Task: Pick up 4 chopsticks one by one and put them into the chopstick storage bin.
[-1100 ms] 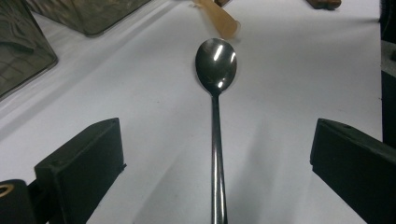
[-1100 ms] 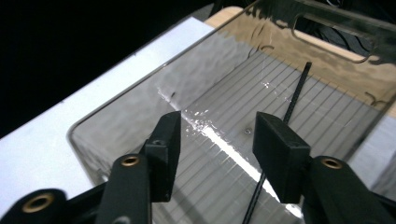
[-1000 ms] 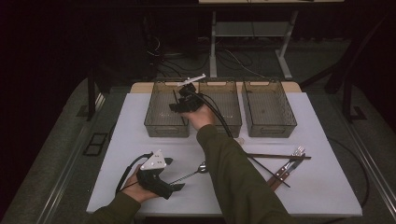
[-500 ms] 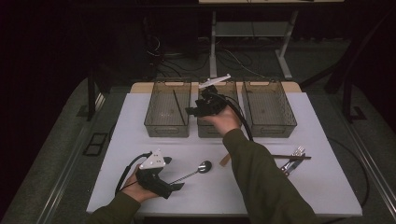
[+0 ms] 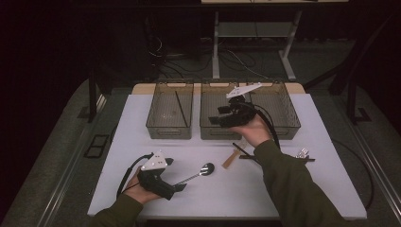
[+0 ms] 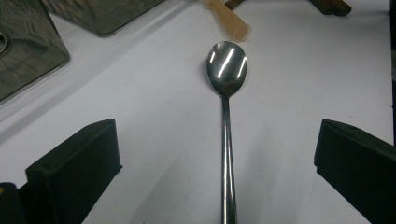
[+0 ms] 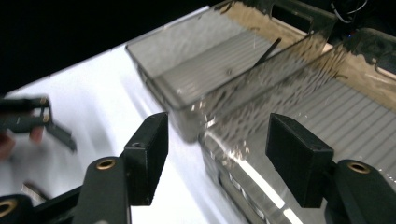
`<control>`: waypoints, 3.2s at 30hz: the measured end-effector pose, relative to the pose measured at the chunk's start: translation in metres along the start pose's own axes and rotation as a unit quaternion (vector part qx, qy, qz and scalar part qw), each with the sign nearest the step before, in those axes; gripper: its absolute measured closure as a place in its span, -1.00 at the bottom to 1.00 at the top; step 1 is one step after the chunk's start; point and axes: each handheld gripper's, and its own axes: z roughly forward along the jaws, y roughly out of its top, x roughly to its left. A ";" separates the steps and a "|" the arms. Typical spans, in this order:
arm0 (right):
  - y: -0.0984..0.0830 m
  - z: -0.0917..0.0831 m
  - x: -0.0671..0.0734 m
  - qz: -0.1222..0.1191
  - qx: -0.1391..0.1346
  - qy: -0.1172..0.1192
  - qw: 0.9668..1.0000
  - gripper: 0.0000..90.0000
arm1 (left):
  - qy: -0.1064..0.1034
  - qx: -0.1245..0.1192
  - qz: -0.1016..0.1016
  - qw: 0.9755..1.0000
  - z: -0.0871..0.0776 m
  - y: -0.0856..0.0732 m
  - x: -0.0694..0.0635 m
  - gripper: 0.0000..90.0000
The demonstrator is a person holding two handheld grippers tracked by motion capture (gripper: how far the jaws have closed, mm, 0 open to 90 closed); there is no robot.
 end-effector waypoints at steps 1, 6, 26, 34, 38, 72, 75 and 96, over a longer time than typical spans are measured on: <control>-0.003 -0.003 0.000 -0.003 0.001 -0.002 1.000 -0.14 | 0.000 0.000 0.000 1.000 0.000 0.000 0.000 -1.00; -0.016 -0.017 -0.003 -0.007 -0.002 0.005 1.000 -0.15 | 0.002 0.006 0.004 1.000 0.000 -0.001 0.000 -1.00; -0.097 -0.069 -0.006 -0.010 0.060 0.001 0.998 0.19 | 0.004 0.011 0.005 1.000 0.001 -0.001 0.000 -1.00; -0.127 -0.083 -0.007 0.007 0.085 -0.014 0.996 0.36 | 0.003 0.011 0.006 1.000 0.001 -0.001 0.001 -1.00; -0.137 -0.089 -0.008 0.013 0.096 -0.015 0.995 0.42 | 0.004 0.012 0.008 1.000 0.000 -0.001 0.000 -1.00; -0.181 -0.086 -0.004 0.016 0.210 -0.054 0.976 0.76 | 0.001 0.013 0.011 1.000 0.001 0.000 -0.001 -0.99; -0.182 -0.086 -0.005 0.016 0.208 -0.055 0.976 0.81 | 0.001 0.014 0.013 1.000 0.001 0.000 -0.001 -0.99; -0.180 -0.091 -0.010 0.028 0.191 -0.051 0.980 0.90 | 0.000 0.009 0.011 1.000 0.001 0.000 -0.001 -0.99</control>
